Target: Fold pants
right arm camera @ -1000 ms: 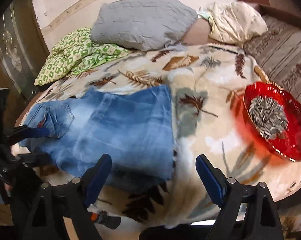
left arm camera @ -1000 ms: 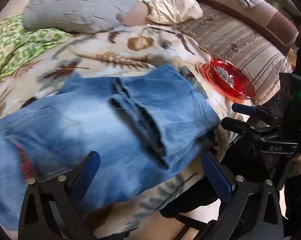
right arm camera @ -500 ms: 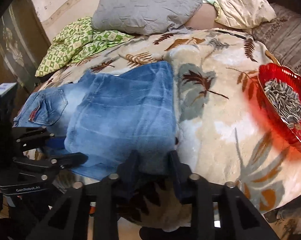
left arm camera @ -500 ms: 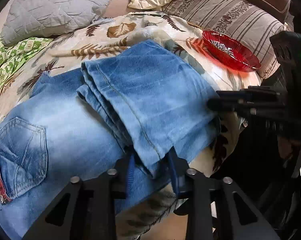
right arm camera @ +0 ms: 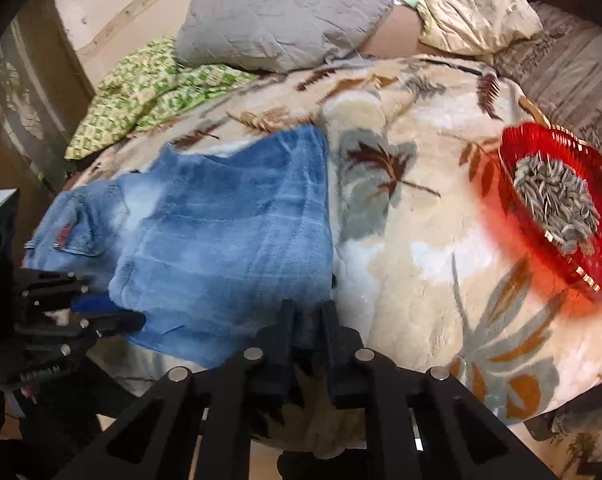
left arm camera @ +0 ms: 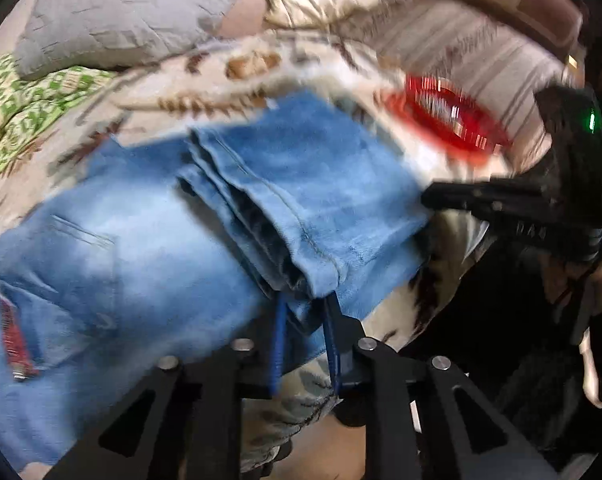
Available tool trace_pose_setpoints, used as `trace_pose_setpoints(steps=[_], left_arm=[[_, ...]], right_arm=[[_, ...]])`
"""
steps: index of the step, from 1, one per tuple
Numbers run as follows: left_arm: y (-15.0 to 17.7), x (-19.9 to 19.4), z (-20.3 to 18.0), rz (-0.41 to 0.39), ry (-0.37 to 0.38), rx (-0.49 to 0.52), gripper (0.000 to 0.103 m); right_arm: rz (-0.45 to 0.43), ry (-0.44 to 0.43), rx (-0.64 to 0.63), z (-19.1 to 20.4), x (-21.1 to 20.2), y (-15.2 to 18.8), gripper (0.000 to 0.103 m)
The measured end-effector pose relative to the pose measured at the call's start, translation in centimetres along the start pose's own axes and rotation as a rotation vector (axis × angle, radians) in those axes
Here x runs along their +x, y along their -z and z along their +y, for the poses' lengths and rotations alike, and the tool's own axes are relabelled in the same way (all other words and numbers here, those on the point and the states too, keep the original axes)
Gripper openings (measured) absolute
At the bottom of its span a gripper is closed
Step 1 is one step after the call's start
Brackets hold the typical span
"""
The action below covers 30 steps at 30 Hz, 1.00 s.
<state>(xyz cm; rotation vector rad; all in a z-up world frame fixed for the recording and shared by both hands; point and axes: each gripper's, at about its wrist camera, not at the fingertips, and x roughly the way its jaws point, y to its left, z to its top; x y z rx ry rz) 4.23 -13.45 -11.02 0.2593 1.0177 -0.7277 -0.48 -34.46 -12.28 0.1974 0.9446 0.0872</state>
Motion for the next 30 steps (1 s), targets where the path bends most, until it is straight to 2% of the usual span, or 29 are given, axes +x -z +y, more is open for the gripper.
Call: trace_pose_setpoints(steps=[1, 2, 3, 5, 6, 8, 11, 13, 15, 16, 17, 18, 20, 21, 22, 23, 24, 25, 27, 28, 30], left_arm=[[-0.6, -0.7, 0.5, -0.02, -0.019, -0.012, 0.046], [-1.5, -1.4, 1.2, -0.041, -0.053, -0.029, 0.077], [-2.2, -1.7, 1.8, -0.06, -0.072, -0.045, 0.09], [-4.1, -1.9, 2.9, -0.08, -0.104, -0.088, 0.09], [-4.9, -1.8, 3.4, -0.078, -0.121, -0.105, 0.09], [-6.4, -1.4, 4.2, -0.066, -0.126, -0.144, 0.09], [-8.9, -0.5, 5.2, -0.065, -0.089, -0.197, 0.09], [-10.3, 1.4, 5.5, -0.028, -0.115, -0.213, 0.09], [-11.4, 3.7, 6.0, 0.014, -0.11, -0.247, 0.09], [-11.5, 4.4, 6.1, 0.024, -0.1, -0.254, 0.089], [-11.6, 5.5, 6.2, 0.042, -0.097, -0.254, 0.079], [-11.4, 6.4, 6.1, 0.064, -0.101, -0.247, 0.055], [-10.4, 8.1, 5.9, 0.127, -0.091, -0.215, 0.027], [-9.9, 8.6, 5.5, 0.128, -0.106, -0.182, 0.027], [-9.4, 8.6, 5.1, 0.108, -0.116, -0.14, 0.027], [-9.0, 8.5, 4.7, 0.09, -0.124, -0.101, 0.026], [-8.5, 8.3, 4.6, 0.086, -0.122, -0.09, 0.025], [-8.3, 8.1, 4.6, 0.085, -0.118, -0.091, 0.023], [-7.6, 7.6, 4.7, 0.088, -0.105, -0.085, 0.012], [-7.3, 7.3, 4.9, 0.087, -0.099, -0.087, 0.01], [-6.5, 6.8, 5.2, 0.091, -0.084, -0.092, 0.005]], right_arm=[[-0.013, 0.001, -0.008, 0.1, -0.5, -0.3, 0.015], [-0.025, 0.007, -0.018, 0.2, -1.0, -0.8, 0.021], [-0.031, 0.017, -0.03, 0.4, -1.3, -1.5, 0.029], [-0.049, 0.031, -0.042, 0.7, -1.4, -3.1, 0.092], [-0.077, 0.033, -0.042, 0.8, -1.5, -3.7, 0.096], [-0.115, 0.008, -0.053, 1.2, -1.5, -5.1, 0.096], [-0.124, 0.011, -0.062, 1.7, -1.1, -7.3, 0.096], [-0.113, -0.002, -0.073, 1.9, -0.1, -9.0, 0.094], [-0.076, -0.014, -0.066, 1.8, 1.8, -10.6, 0.09], [-0.057, -0.022, -0.056, 1.7, 2.7, -11.1, 0.083], [-0.03, -0.036, -0.041, 1.4, 3.7, -11.5, 0.076], [0.002, -0.04, -0.022, 1.0, 5.0, -11.9, 0.073], [0.052, -0.045, 0.005, 0.1, 7.3, -12.2, 0.068], [0.07, -0.048, 0.019, -0.3, 8.0, -12.2, 0.065], [0.1, -0.065, 0.038, -0.8, 9.0, -12.2, 0.054], [0.122, -0.09, 0.051, -1.2, 9.8, -12.1, 0.039], [0.136, -0.1, 0.058, -1.3, 10.3, -11.9, 0.034], [0.148, -0.095, 0.053, -1.3, 10.8, -11.7, 0.03], [0.152, -0.08, 0.012, -0.9, 11.2, -11.5, 0.025], [0.15, -0.072, 0.006, -1.0, 11.2, -11.6, 0.022], [0.151, -0.085, 0.039, -1.7, 11.3, -11.6, 0.022]])
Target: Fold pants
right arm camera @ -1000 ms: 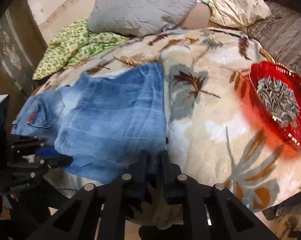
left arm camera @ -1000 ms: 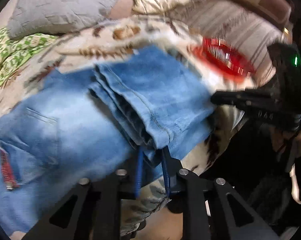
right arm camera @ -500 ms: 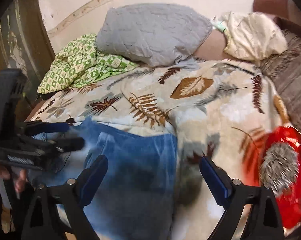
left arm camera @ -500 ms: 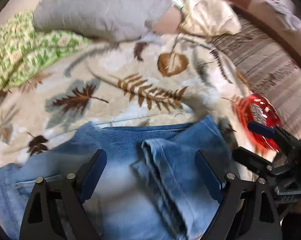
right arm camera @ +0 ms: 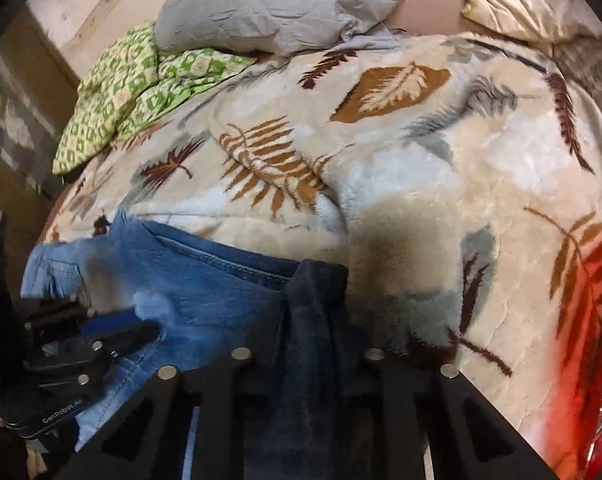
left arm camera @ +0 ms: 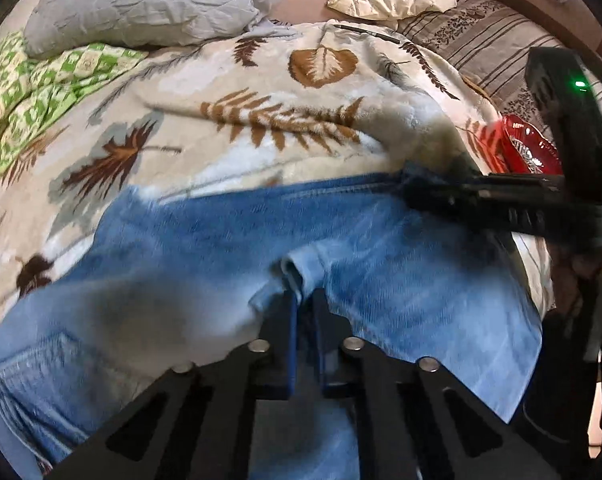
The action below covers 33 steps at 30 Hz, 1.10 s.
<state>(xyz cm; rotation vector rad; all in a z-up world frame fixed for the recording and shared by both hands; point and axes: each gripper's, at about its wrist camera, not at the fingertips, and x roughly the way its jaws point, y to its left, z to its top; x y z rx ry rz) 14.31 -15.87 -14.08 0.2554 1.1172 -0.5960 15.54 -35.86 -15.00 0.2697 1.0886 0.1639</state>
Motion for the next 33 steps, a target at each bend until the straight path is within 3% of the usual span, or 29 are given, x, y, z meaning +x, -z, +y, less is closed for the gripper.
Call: trace_pose_setpoints(steps=[4, 8, 9, 10, 11, 12, 14, 19, 25, 30, 33], left_arm=[[0.0, 0.2, 0.6, 0.01, -0.014, 0.002, 0.002], [0.0, -0.8, 0.4, -0.015, -0.041, -0.004, 0.006], [0.1, -1.6, 0.3, -0.032, -0.077, -0.006, 0.032], [0.2, -2.4, 0.3, -0.054, -0.093, -0.008, 0.052], [0.4, -3.9, 0.4, -0.1, -0.105, -0.015, 0.083], [0.9, -5.4, 0.6, -0.157, -0.092, -0.02, 0.097], [1.8, -8.1, 1.0, -0.214, -0.098, -0.021, 0.099], [4.8, -12.1, 3.6, -0.197, -0.251, -0.033, 0.099], [11.8, -16.8, 9.6, -0.196, -0.354, -0.238, 0.099], [18.1, -18.4, 13.9, -0.195, -0.362, -0.436, 0.099], [20.6, -18.6, 16.3, -0.2, -0.326, -0.531, 0.099]], right_arm=[[-0.011, 0.03, 0.011, 0.1, 0.3, 0.1, 0.022], [-0.036, 0.026, 0.022, 0.2, -1.0, 0.2, 0.031], [-0.04, 0.015, 0.042, 0.1, -1.9, 0.5, 0.033], [-0.049, 0.014, 0.047, 0.2, -2.6, 0.7, 0.049], [-0.07, 0.021, 0.046, 0.3, -3.6, 1.0, 0.073], [-0.108, 0.026, 0.039, 0.7, -5.1, 1.4, 0.081], [-0.186, 0.017, 0.01, 1.7, -7.6, 2.1, 0.091], [-0.239, 0.035, -0.122, 6.4, -10.9, 2.4, 0.093], [-0.229, -0.005, -0.253, 14.2, -11.8, 2.0, 0.093], [-0.181, -0.05, -0.424, 22.3, -10.8, 1.7, 0.093], [-0.152, -0.07, -0.518, 26.7, -9.5, 3.0, 0.093]])
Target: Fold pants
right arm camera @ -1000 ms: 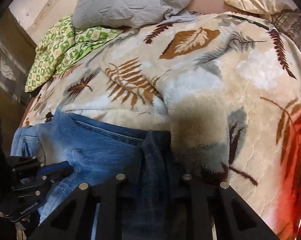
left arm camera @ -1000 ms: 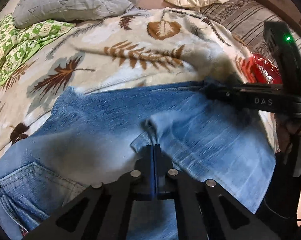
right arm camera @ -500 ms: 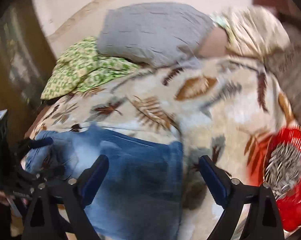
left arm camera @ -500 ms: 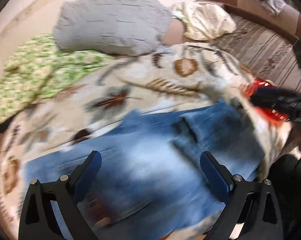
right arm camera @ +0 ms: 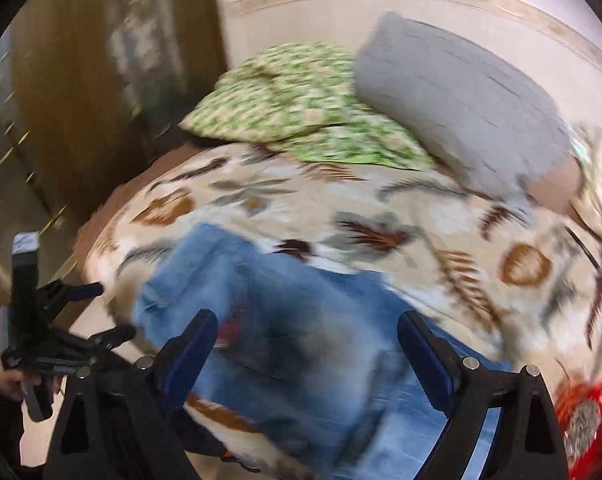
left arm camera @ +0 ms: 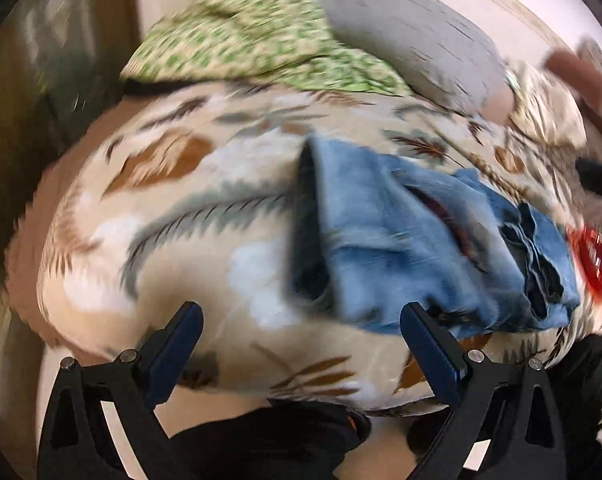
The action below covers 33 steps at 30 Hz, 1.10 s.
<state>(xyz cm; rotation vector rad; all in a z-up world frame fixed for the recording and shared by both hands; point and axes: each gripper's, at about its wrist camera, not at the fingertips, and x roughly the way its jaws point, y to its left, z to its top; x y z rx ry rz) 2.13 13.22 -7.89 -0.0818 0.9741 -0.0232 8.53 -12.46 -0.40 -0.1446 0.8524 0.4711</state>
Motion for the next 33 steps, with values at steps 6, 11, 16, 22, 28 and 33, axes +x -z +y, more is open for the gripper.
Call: trace_pose_setpoints(steps=[6, 11, 16, 22, 28, 33], left_arm=[[-1.4, 0.6, 3.8, 0.001, 0.04, -0.05, 0.099], [-3.6, 1.2, 4.1, -0.018, 0.113, -0.05, 0.099], [-5.6, 3.0, 4.2, 0.025, 0.197, -0.078, 0.099], [-7.7, 7.4, 3.5, 0.139, 0.311, -0.099, 0.099], [-8.4, 11.4, 3.0, 0.244, 0.44, -0.11, 0.099], [-7.8, 12.2, 2.7, 0.243, 0.469, -0.072, 0.071]], right_arm=[[0.006, -0.035, -0.101, 6.2, 2.3, 3.1, 0.093], [-0.006, -0.042, -0.115, 9.2, 3.7, 4.8, 0.093], [-0.042, -0.029, -0.166, 11.4, 3.9, 5.6, 0.093], [-0.1, 0.137, -0.333, 15.5, 6.4, 7.5, 0.093], [-0.092, 0.302, -0.493, 18.4, 10.9, 9.1, 0.093], [-0.081, 0.385, -0.467, 17.2, 13.9, 8.9, 0.056]])
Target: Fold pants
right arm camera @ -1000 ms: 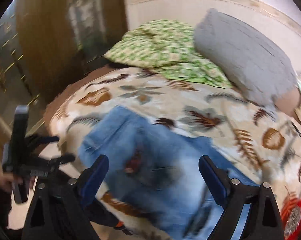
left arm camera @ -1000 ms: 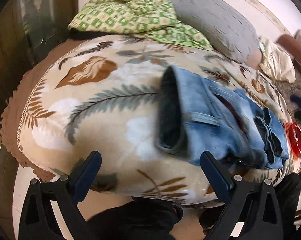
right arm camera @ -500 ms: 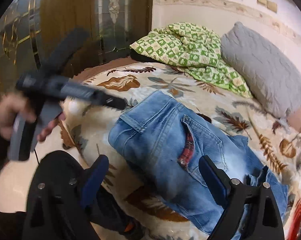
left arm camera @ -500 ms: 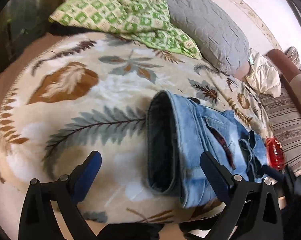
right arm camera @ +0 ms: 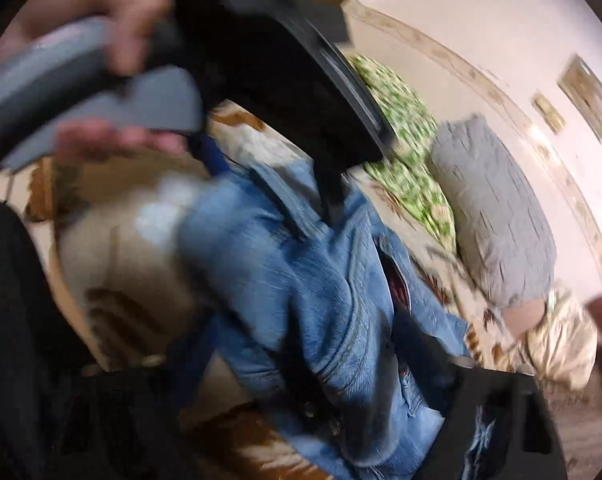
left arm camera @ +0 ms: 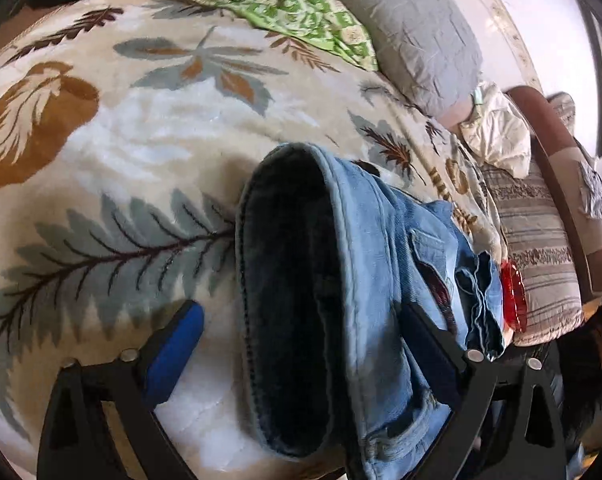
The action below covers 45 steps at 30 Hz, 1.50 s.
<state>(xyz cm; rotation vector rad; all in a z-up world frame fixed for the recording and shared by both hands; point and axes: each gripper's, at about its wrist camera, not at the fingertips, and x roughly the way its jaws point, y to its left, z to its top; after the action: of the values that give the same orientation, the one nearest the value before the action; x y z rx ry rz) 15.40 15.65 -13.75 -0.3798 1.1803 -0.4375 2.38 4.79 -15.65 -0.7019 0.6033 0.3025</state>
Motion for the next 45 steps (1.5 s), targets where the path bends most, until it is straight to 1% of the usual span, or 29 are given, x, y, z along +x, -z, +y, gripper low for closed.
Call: trace_pose_setpoints(steps=[1, 2, 3, 5, 8, 10, 14, 16, 19, 21, 23, 24, 26, 27, 28, 29, 31, 32, 34, 35, 37, 38, 39, 40, 41, 42, 43, 44, 45], left_arm=[[0.0, 0.2, -0.1, 0.015, 0.004, 0.015, 0.047], [0.0, 0.6, -0.1, 0.05, 0.049, 0.014, 0.016], [0.0, 0.7, -0.3, 0.049, 0.052, 0.021, 0.013], [-0.1, 0.4, -1.5, 0.035, 0.046, 0.064, 0.011], [-0.7, -1.2, -2.9, -0.005, 0.078, 0.082, 0.009], [-1.0, -2.3, -4.6, -0.025, 0.076, 0.116, 0.009], [-1.6, -4.4, -10.1, -0.059, 0.087, 0.226, 0.009], [-1.9, -4.9, -14.0, -0.066, 0.111, 0.294, 0.009], [-2.1, -3.8, -20.5, -0.047, 0.139, 0.402, 0.009], [-2.0, -2.3, -24.6, -0.015, 0.165, 0.465, 0.009], [-1.7, 0.7, -28.9, 0.039, 0.183, 0.518, 0.009], [-1.5, 1.9, -30.2, 0.059, 0.186, 0.533, 0.009], [-0.7, 6.1, -33.8, 0.134, 0.19, 0.567, 0.009], [-0.2, 7.6, -35.2, 0.164, 0.188, 0.585, 0.009], [0.2, 9.2, -36.4, 0.191, 0.18, 0.601, 0.009], [0.8, 11.7, -37.7, 0.234, 0.163, 0.619, 0.009], [1.5, 15.6, -38.9, 0.306, 0.134, 0.609, 0.009], [1.9, 17.9, -39.1, 0.346, 0.106, 0.606, 0.009], [2.2, 20.7, -38.6, 0.387, 0.082, 0.575, 0.009], [2.1, 21.9, -38.2, 0.408, 0.088, 0.547, 0.011], [1.8, 22.2, -37.9, 0.408, 0.108, 0.512, 0.013], [1.7, 21.9, -37.9, 0.404, 0.126, 0.501, 0.015], [1.4, 21.2, -37.9, 0.402, 0.156, 0.488, 0.028], [1.1, 20.1, -37.9, 0.386, 0.19, 0.472, 0.039], [0.8, 18.1, -37.8, 0.349, 0.239, 0.456, 0.062], [0.5, 16.5, -37.9, 0.304, 0.265, 0.451, 0.087], [0.2, 14.5, -37.6, 0.245, 0.261, 0.453, 0.096], [-0.1, 12.9, -37.2, 0.194, 0.239, 0.462, 0.102], [-0.4, 10.8, -36.7, 0.144, 0.218, 0.483, 0.102]], right_arm=[[0.008, -0.007, 0.022, -0.4, 0.3, 0.0, 0.038], [0.007, -0.005, 0.05, -1.0, 0.5, -0.1, 0.024], [-0.001, -0.028, 0.078, -1.7, 0.5, -0.2, 0.021], [-0.012, -0.055, 0.114, -2.5, 0.4, -0.4, 0.017], [-0.043, -0.083, 0.174, -3.8, -0.1, -0.2, 0.015], [-0.066, -0.108, 0.243, -5.3, -0.6, -0.2, 0.014], [-0.131, -0.131, 0.416, -8.9, -3.3, 0.4, 0.014], [-0.173, -0.137, 0.526, -11.7, -5.0, 1.6, 0.014], [-0.214, -0.139, 0.685, -16.0, -7.2, 4.7, 0.014], [-0.225, -0.12, 0.783, -18.5, -8.5, 7.6, 0.014], [-0.219, -0.1, 0.886, -20.8, -9.4, 11.1, 0.014], [-0.21, -0.094, 0.925, -21.6, -9.6, 12.6, 0.014], [-0.17, -0.098, 1.039, -23.4, -9.3, 16.6, 0.014], [-0.132, -0.112, 1.139, -24.8, -8.7, 19.8, 0.014], [-0.132, -0.112, 1.139, -24.8, -8.7, 19.8, 0.014], [-0.109, -0.121, 1.193, -25.2, -8.5, 21.5, 0.014], [-0.038, -0.14, 1.292, -25.8, -7.3, 24.7, 0.015], [0.012, -0.176, 1.349, -26.0, -6.3, 26.3, 0.017], [0.043, -0.209, 1.421, -26.1, -6.1, 28.1, 0.018], [0.054, -0.231, 1.427, -26.5, -6.4, 28.3, 0.021], [0.065, -0.223, 1.414, -26.7, -6.6, 28.2, 0.024], [0.075, -0.215, 1.382, -26.9, -7.4, 28.0, 0.029], [0.075, -0.215, 1.382, -26.9, -7.4, 28.0, 0.034], [0.076, -0.207, 1.363, -27.0, -8.0, 27.8, 0.052], [0.081, -0.189, 1.349, -26.9, -8.6, 27.7, 0.076], [0.078, -0.147, 1.336, -27.0, -9.8, 28.1, 0.082], [0.053, -0.124, 1.335, -27.1, -10.6, 28.2, 0.084], [0.019, -0.081, 1.31, -27.4, -12.8, 28.0, 0.084], [0.019, -0.081, 1.31, -27.4, -12.8, 28.0, 0.084]])
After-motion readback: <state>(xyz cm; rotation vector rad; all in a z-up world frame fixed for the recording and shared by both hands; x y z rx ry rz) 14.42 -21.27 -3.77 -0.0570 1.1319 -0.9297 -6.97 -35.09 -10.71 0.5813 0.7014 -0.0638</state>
